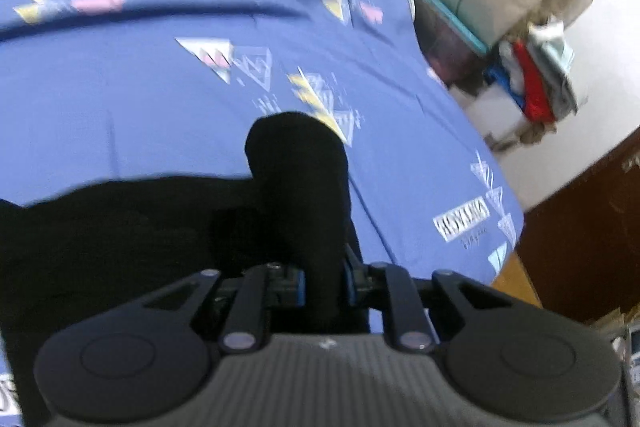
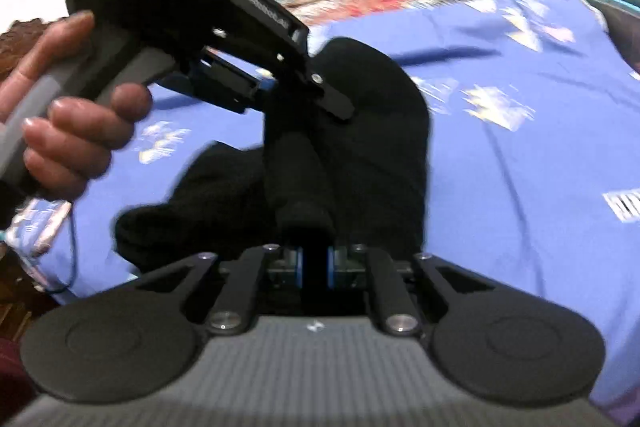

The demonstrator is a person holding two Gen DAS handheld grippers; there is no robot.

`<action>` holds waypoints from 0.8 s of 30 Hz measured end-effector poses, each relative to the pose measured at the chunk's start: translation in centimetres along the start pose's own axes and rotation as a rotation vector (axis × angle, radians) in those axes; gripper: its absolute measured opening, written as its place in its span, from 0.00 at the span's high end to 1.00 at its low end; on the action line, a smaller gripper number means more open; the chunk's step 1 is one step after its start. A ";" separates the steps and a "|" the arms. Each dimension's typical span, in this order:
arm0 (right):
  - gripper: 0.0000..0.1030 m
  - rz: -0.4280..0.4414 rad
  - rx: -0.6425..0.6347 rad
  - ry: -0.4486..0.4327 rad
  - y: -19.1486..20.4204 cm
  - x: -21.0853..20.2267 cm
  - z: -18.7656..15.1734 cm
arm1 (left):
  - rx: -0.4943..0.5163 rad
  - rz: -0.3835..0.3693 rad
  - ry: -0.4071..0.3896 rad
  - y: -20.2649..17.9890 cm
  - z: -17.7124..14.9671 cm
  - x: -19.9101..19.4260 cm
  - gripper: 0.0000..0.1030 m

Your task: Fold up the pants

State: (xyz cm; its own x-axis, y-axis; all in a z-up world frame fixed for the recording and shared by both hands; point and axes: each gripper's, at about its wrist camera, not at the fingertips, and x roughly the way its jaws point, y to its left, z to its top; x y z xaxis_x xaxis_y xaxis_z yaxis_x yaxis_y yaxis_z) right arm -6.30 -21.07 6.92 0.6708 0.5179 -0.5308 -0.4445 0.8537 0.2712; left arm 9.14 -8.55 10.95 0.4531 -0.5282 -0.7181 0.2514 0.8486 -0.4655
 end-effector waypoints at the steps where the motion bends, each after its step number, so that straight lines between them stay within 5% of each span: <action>1: 0.87 0.026 -0.028 -0.007 0.9 0.2 0.6 | -0.007 0.000 -0.025 0.7 0.2 -1.1 0.85; 4: 0.87 0.122 -0.141 -0.007 5.0 1.3 2.1 | -0.043 0.013 -0.091 3.8 0.3 -4.5 0.85; 9: 0.86 0.233 -0.242 0.072 10.5 6.1 3.4 | -0.149 0.169 -0.116 11.2 -1.6 -7.4 0.84; 11: 0.79 0.250 -0.265 0.125 12.2 8.7 2.8 | -0.240 0.223 -0.098 14.6 -2.7 -6.7 0.77; 13: 0.62 0.265 -0.285 0.211 13.4 11.5 1.7 | -0.316 0.282 -0.060 17.3 -4.0 -5.2 0.70; 16: 0.58 0.278 -0.319 0.249 14.0 12.3 1.5 | -0.405 0.307 -0.052 19.4 -5.8 -4.5 0.47; 20: 0.52 0.368 -0.128 0.190 10.6 8.8 4.2 | -0.422 0.234 -0.128 18.8 -7.0 -6.9 0.45; 24: 0.57 0.332 0.104 0.097 6.0 6.4 4.9 | -0.345 0.173 -0.168 16.0 -7.6 -8.5 0.39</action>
State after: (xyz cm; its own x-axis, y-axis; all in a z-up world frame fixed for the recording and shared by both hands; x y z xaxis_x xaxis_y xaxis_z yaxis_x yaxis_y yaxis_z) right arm -1.75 -12.35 9.08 0.4387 0.7645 -0.4724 -0.5622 0.6436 0.5193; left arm 2.81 9.33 5.69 0.6042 -0.3417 -0.7198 -0.1294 0.8493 -0.5118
